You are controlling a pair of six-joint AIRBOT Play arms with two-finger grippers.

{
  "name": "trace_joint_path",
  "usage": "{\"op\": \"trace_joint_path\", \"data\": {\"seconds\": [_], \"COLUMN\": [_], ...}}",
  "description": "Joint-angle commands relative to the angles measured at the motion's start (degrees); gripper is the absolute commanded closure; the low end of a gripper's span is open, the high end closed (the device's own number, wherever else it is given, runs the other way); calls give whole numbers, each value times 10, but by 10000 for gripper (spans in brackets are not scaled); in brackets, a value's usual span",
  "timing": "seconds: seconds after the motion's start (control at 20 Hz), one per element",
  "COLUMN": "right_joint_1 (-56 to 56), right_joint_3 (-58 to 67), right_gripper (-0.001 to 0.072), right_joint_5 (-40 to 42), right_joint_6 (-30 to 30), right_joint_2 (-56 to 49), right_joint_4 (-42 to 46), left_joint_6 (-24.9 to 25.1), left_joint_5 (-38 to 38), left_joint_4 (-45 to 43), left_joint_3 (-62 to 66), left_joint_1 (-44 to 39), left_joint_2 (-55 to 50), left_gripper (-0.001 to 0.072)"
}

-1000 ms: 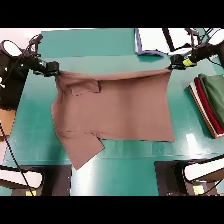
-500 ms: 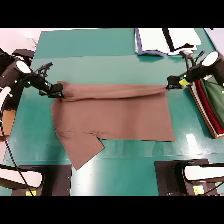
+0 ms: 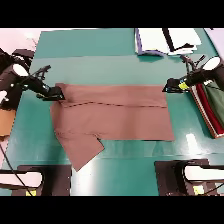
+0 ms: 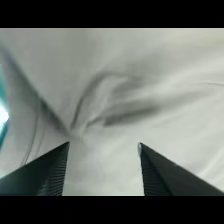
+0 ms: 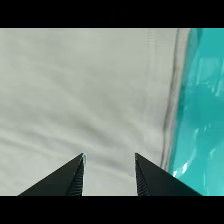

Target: Fold the shirts.

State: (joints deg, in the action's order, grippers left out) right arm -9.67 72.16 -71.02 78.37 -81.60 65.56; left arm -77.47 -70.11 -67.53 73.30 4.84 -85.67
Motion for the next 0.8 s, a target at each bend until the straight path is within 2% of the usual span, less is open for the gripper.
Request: {"op": "trace_joint_path", "data": {"seconds": [0.0,0.2,0.25,0.3,0.5,0.65,0.75], "right_joint_1": [-25,-95,-118,-144,-211,-192,-151], "right_joint_3": [-37,-202,-244,-288,-406,-442,-448], "right_gripper": [344,329,224,174,199,214,276], "right_joint_5": [-37,-98,-102,-101,-95,-90,-66], "right_joint_6": [-9,-9,-9,-9,-11,-14,-14], "right_joint_2": [56,156,176,194,229,219,198], "right_joint_4": [-3,50,49,49,43,21,3], "left_joint_6": [0,-21,-30,-41,-66,-67,-67], "left_joint_5": [-37,-44,-43,-41,-39,-27,-21], "left_joint_4": [-28,-65,-67,-64,-57,-47,-31], "left_joint_3": [-30,-183,-224,-266,-366,-381,-381], "left_joint_1": [19,40,40,40,40,40,40], "left_joint_2": [86,226,256,284,337,339,339], "left_gripper": [186,185,185,186,185,185,185]}}
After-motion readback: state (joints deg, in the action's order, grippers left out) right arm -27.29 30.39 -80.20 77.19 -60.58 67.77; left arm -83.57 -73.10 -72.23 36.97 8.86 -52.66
